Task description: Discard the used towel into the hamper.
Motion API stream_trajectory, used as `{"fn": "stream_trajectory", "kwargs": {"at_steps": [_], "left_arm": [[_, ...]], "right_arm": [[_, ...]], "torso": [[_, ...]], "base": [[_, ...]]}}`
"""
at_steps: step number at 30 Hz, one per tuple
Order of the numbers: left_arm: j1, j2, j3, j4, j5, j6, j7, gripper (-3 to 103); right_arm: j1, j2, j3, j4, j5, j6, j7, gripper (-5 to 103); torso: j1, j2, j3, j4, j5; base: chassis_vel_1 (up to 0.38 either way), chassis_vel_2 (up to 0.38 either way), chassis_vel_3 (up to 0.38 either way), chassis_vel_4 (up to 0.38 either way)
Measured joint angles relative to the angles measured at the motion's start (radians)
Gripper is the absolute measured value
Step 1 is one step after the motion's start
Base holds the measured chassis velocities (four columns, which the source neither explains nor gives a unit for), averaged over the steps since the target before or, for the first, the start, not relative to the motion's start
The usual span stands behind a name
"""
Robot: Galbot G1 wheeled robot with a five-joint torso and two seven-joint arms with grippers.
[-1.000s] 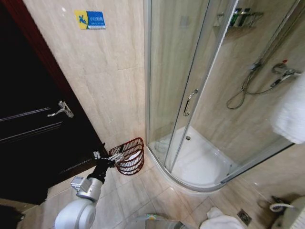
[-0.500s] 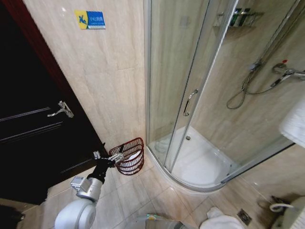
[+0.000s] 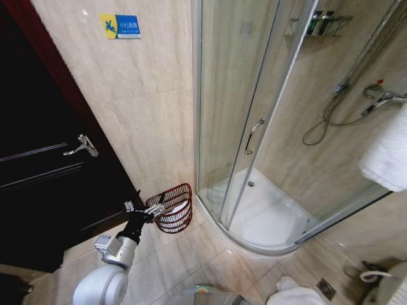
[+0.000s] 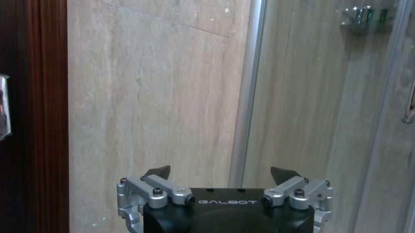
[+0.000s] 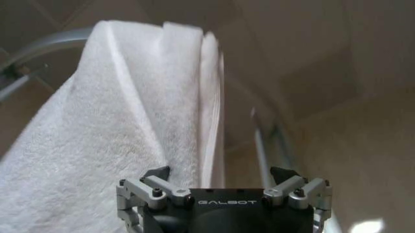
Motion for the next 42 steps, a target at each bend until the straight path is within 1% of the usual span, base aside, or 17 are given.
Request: {"fn": "stream_trajectory", "kwargs": {"at_steps": [1, 2, 3, 6, 12, 13, 14, 16, 27, 31, 35, 36, 37, 38, 40, 41, 42], "left_arm": [[0.0, 0.0, 0.0, 0.0, 0.0, 0.0, 0.0, 100], [0.0, 0.0, 0.0, 0.0, 0.0, 0.0, 0.0, 100], [0.0, 0.0, 0.0, 0.0, 0.0, 0.0, 0.0, 100], [0.0, 0.0, 0.0, 0.0, 0.0, 0.0, 0.0, 100], [0.0, 0.0, 0.0, 0.0, 0.0, 0.0, 0.0, 100], [0.0, 0.0, 0.0, 0.0, 0.0, 0.0, 0.0, 100], [0.0, 0.0, 0.0, 0.0, 0.0, 0.0, 0.0, 100], [0.0, 0.0, 0.0, 0.0, 0.0, 0.0, 0.0, 100], [0.0, 0.0, 0.0, 0.0, 0.0, 0.0, 0.0, 100], [0.0, 0.0, 0.0, 0.0, 0.0, 0.0, 0.0, 100], [0.0, 0.0, 0.0, 0.0, 0.0, 0.0, 0.0, 100], [0.0, 0.0, 0.0, 0.0, 0.0, 0.0, 0.0, 100], [0.0, 0.0, 0.0, 0.0, 0.0, 0.0, 0.0, 100], [0.0, 0.0, 0.0, 0.0, 0.0, 0.0, 0.0, 100], [0.0, 0.0, 0.0, 0.0, 0.0, 0.0, 0.0, 100], [0.0, 0.0, 0.0, 0.0, 0.0, 0.0, 0.0, 100], [0.0, 0.0, 0.0, 0.0, 0.0, 0.0, 0.0, 100]], "right_arm": [[0.001, -0.002, -0.005, -0.002, 0.051, -0.011, 0.002, 100], [0.001, -0.002, -0.008, -0.001, 0.08, -0.016, 0.002, 100], [0.001, -0.002, -0.008, -0.001, 0.08, -0.016, 0.002, 100], [-0.001, 0.004, -0.018, 0.025, 0.135, -0.031, 0.002, 100], [0.003, 0.01, -0.032, 0.042, 0.179, -0.042, 0.001, 100], [0.007, 0.01, -0.041, 0.05, 0.205, -0.048, 0.0, 100], [0.007, 0.01, -0.041, 0.05, 0.205, -0.048, 0.0, 100], [0.009, 0.009, -0.05, 0.066, 0.235, -0.056, 0.0, 100], [0.022, 0.01, -0.089, 0.121, 0.305, -0.072, 0.002, 100], [0.016, 0.002, -0.091, 0.141, 0.312, -0.081, 0.001, 100], [0.004, -0.016, -0.099, 0.14, 0.299, -0.082, -0.033, 100], [0.004, -0.018, -0.106, 0.135, 0.287, -0.074, -0.045, 103], [0.004, -0.018, -0.112, 0.125, 0.262, -0.064, -0.061, 100], [0.004, -0.018, -0.112, 0.125, 0.262, -0.064, -0.061, 100], [0.005, -0.019, -0.113, 0.108, 0.222, -0.052, -0.08, 79], [0.005, -0.022, -0.111, 0.101, 0.215, -0.048, -0.083, 74], [0.005, -0.022, -0.111, 0.101, 0.215, -0.048, -0.083, 74]], "torso": [[0.0, 0.0, 0.0, 0.0, -0.0003], [0.0, 0.0, 0.0, 0.0, -0.0003], [0.0, 0.0, 0.0, 0.0, -0.0003], [0.0, 0.0, 0.0, 0.0, -0.0003], [0.0, 0.0, 0.0, 0.0002, -0.0003], [0.0, 0.0, 0.0, 0.0001, -0.0002], [0.0, 0.0, 0.0, 0.0001, -0.0002], [0.0, 0.0, 0.0, 0.0001, -0.0003], [0.0, 0.0, 0.0, 0.0001, -0.0003], [0.0, 0.0, 0.0, 0.0001, -0.0003], [0.0, 0.0, 0.0, -0.0001, -0.0003], [0.0, 0.0, 0.0, -0.0002, -0.0002], [0.0, 0.0, 0.0, 0.0001, 0.0], [0.0, 0.0, 0.0, 0.0001, 0.0], [0.0, 0.0, 0.0, 0.0002, 0.0], [0.0, 0.0, 0.0, 0.0002, 0.0001], [0.0, 0.0, 0.0, 0.0002, 0.0001]], "base": [[0.0, 0.0, 0.0, 0.0], [0.0, 0.0, 0.0, 0.0], [0.0, 0.0, 0.0, 0.0], [0.0, 0.0, 0.0, 0.0], [0.0, 0.0, 0.0, 0.0], [0.0, 0.0, 0.0, 0.0], [0.0, 0.0, 0.0, 0.0], [0.0, 0.0, 0.0, 0.0], [0.0, 0.0, 0.0, 0.0], [0.0, 0.0, 0.0, 0.0], [0.0, 0.0, 0.0, 0.0], [0.0, 0.0, 0.0, 0.0], [0.0, 0.0, 0.0, 0.0], [0.0, 0.0, 0.0, 0.0], [0.0, 0.0, 0.0, 0.0], [0.0, 0.0, 0.0, 0.0], [0.0, 0.0, 0.0, 0.0]]}}
